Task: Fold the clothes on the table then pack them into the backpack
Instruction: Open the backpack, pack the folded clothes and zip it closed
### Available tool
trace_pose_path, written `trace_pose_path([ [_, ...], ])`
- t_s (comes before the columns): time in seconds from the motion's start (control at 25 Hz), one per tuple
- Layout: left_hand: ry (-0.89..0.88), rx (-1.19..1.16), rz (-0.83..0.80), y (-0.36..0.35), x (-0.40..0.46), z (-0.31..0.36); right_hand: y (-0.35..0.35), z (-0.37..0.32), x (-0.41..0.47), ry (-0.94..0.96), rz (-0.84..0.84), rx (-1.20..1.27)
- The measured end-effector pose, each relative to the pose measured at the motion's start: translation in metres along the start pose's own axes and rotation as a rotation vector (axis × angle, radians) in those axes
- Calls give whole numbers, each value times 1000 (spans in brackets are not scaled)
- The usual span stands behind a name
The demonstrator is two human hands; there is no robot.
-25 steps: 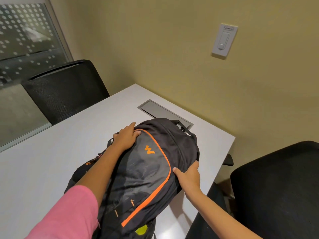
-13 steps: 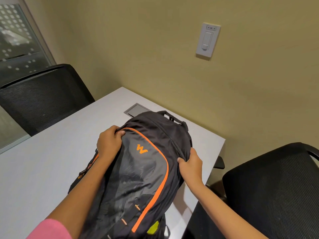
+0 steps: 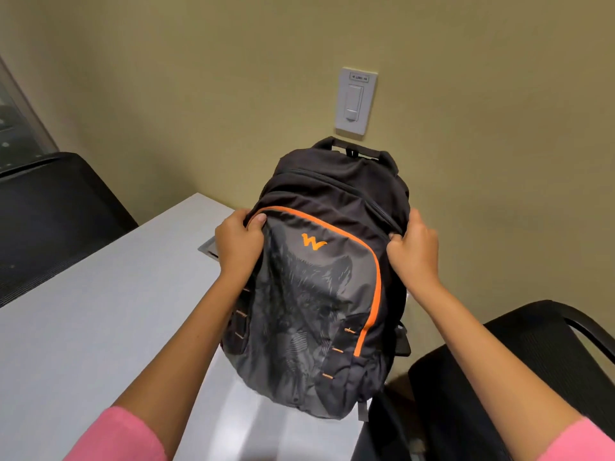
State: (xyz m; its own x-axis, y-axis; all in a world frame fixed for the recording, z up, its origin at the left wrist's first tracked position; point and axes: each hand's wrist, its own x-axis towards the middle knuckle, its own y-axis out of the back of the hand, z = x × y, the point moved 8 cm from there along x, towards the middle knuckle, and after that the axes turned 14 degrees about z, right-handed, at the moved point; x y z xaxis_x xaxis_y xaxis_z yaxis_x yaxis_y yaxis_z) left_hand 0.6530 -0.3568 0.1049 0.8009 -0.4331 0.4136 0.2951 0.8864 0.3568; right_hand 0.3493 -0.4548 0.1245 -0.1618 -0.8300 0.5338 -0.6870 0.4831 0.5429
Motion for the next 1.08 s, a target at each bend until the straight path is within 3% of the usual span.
trace_pose_path([
  [0.24, -52, -53, -48, -79, 19, 41, -3, 33, 67, 7, 100, -108],
  [0.52, -124, -8, -149, -139, 26, 40, -29, 67, 79, 21, 91, -125],
  [0.68, -159, 136, -419, -171, 6, 18, -36, 74, 70, 56, 106, -96],
  [0.8, -73, 182, -566, -178, -17, -6, -38, 81, 62, 61, 67, -91],
  [1.08, -82, 188, -493, -134, -52, -11, -19, 77, 33, 65, -86, -179],
])
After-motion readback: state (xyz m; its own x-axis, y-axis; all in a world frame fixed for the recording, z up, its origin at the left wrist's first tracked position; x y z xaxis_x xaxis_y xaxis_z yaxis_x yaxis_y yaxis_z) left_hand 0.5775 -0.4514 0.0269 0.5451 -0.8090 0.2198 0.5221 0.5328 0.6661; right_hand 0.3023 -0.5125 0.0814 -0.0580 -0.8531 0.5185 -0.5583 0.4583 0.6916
